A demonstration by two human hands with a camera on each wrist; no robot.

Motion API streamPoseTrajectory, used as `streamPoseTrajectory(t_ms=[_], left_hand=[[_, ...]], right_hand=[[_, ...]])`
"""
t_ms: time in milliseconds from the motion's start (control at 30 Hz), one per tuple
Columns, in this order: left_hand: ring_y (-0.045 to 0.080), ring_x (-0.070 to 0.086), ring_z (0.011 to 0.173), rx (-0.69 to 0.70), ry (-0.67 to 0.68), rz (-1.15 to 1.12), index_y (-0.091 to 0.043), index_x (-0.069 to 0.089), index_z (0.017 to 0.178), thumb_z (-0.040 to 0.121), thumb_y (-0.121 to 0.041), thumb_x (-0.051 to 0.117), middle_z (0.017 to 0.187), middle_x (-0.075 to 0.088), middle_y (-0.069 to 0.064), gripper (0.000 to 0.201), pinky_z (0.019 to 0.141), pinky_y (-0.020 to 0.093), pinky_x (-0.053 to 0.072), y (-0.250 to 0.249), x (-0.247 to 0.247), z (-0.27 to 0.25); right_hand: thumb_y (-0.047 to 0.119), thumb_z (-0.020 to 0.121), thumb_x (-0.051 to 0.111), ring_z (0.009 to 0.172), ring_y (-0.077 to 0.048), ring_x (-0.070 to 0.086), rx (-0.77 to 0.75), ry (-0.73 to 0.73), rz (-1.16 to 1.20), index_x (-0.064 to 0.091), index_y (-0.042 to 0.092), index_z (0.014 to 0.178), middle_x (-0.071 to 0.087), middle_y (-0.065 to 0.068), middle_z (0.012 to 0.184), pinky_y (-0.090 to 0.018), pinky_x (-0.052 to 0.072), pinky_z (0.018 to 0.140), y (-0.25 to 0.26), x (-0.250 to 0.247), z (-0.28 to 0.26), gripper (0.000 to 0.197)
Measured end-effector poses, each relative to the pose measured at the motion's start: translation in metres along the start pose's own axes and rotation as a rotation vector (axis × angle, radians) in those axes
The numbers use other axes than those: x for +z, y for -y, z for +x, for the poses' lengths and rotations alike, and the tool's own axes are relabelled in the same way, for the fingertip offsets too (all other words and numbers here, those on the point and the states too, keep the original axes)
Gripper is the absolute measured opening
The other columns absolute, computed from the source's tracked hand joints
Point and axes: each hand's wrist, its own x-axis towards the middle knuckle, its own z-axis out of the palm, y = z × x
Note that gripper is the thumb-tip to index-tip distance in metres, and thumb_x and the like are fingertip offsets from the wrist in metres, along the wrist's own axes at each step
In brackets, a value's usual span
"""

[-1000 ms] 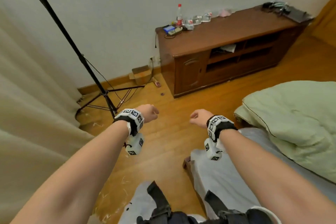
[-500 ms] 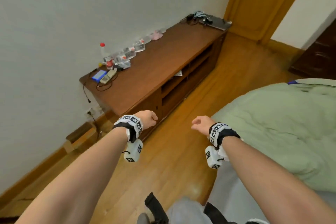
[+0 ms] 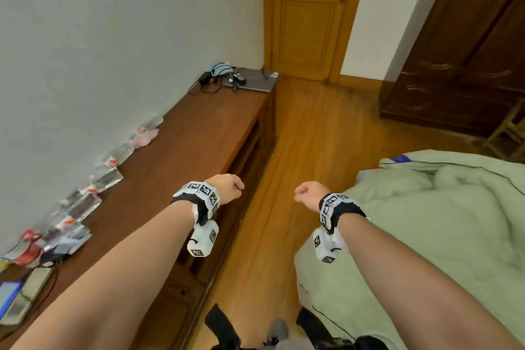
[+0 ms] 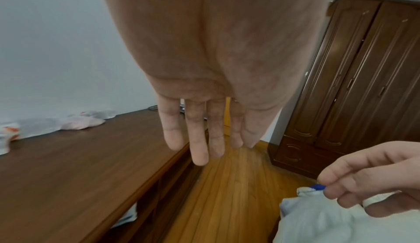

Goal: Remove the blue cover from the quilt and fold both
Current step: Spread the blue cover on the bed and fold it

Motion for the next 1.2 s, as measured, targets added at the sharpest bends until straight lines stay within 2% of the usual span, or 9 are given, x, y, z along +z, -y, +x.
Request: streamPoseTrajectory(t_ms=[100,200,433,633,733,900,1000,1067,1200], left_hand=[[0.015,0.056,0.117,0.059,0.024,-0.054,-0.029,0.058,0.127,0.098,-0.028,0.049,0.131,0.057,-0.006,0.030,0.102,0.033,0.046,-0.016,-0.045,0.090],[0.015,0.058,0.113,0.111,0.012,-0.083,-0.029,0.059,0.124,0.097,-0.028,0.050,0.127,0.060,-0.004,0.028,0.099,0.032,0.047,-0.033,-0.082,0.194],[0.014,0.059,0.111,0.318,0.067,-0.066,-0.029,0.063,0.117,0.094,-0.029,0.055,0.124,0.062,-0.005,0.024,0.101,0.035,0.048,-0.104,-0.176,0.472],[0.015,0.059,0.113,0.498,0.149,0.150,-0.023,0.061,0.124,0.096,-0.027,0.055,0.127,0.062,-0.005,0.029,0.097,0.028,0.047,-0.224,-0.273,0.678],[0.015,0.059,0.115,0.576,0.237,0.237,-0.026,0.060,0.124,0.096,-0.029,0.056,0.129,0.062,-0.005,0.028,0.099,0.031,0.047,-0.288,-0.298,0.755],[0.013,0.058,0.116,0.700,0.273,0.253,-0.025,0.061,0.124,0.097,-0.026,0.056,0.128,0.061,-0.006,0.027,0.097,0.029,0.047,-0.382,-0.322,0.872],[0.009,0.060,0.106,0.803,0.214,0.240,-0.033,0.065,0.116,0.097,-0.026,0.055,0.120,0.065,-0.010,0.022,0.093,0.030,0.052,-0.440,-0.338,0.946],[0.008,0.061,0.102,0.824,0.143,0.248,-0.035,0.064,0.115,0.097,-0.027,0.054,0.116,0.066,-0.012,0.022,0.090,0.031,0.053,-0.481,-0.352,0.996],[0.009,0.057,0.111,0.804,0.147,0.349,-0.034,0.059,0.123,0.095,-0.029,0.057,0.126,0.060,-0.011,0.029,0.092,0.027,0.048,-0.576,-0.386,1.089]], right_hand=[[0.031,0.090,0.065,0.112,-0.016,0.059,0.003,-0.017,-0.038,0.065,0.026,0.118,0.065,0.006,0.120,-0.035,0.047,0.099,0.007,-0.063,0.068,0.028],[0.027,0.092,0.064,0.113,-0.015,0.059,0.048,-0.055,-0.040,0.065,0.022,0.120,0.064,0.004,0.123,-0.031,0.044,0.097,-0.001,-0.120,0.141,0.029],[0.027,0.093,0.062,0.119,-0.016,0.055,0.258,-0.142,0.035,0.063,0.025,0.119,0.060,0.005,0.130,-0.037,0.043,0.104,-0.045,-0.243,0.325,0.026],[0.022,0.096,0.059,0.120,-0.021,0.056,0.441,-0.320,0.173,0.060,0.020,0.125,0.060,0.002,0.129,-0.036,0.045,0.102,-0.057,-0.379,0.443,0.030],[0.024,0.097,0.056,0.112,-0.020,0.060,0.497,-0.360,0.217,0.061,0.021,0.124,0.063,0.001,0.124,-0.032,0.049,0.093,-0.074,-0.435,0.489,0.028],[0.029,0.094,0.058,0.104,-0.020,0.064,0.589,-0.393,0.303,0.066,0.021,0.119,0.067,-0.001,0.116,-0.034,0.053,0.090,-0.138,-0.511,0.583,0.027],[0.036,0.094,0.057,0.098,-0.018,0.065,0.570,-0.412,0.363,0.068,0.021,0.115,0.069,-0.001,0.111,-0.035,0.054,0.089,-0.181,-0.567,0.655,0.027],[0.038,0.093,0.060,0.102,-0.017,0.063,0.517,-0.464,0.403,0.066,0.024,0.116,0.067,0.003,0.111,-0.035,0.052,0.092,-0.207,-0.612,0.701,0.028],[0.037,0.093,0.061,0.107,-0.013,0.060,0.435,-0.494,0.399,0.063,0.032,0.116,0.064,0.010,0.114,-0.034,0.051,0.094,-0.248,-0.724,0.767,0.025]])
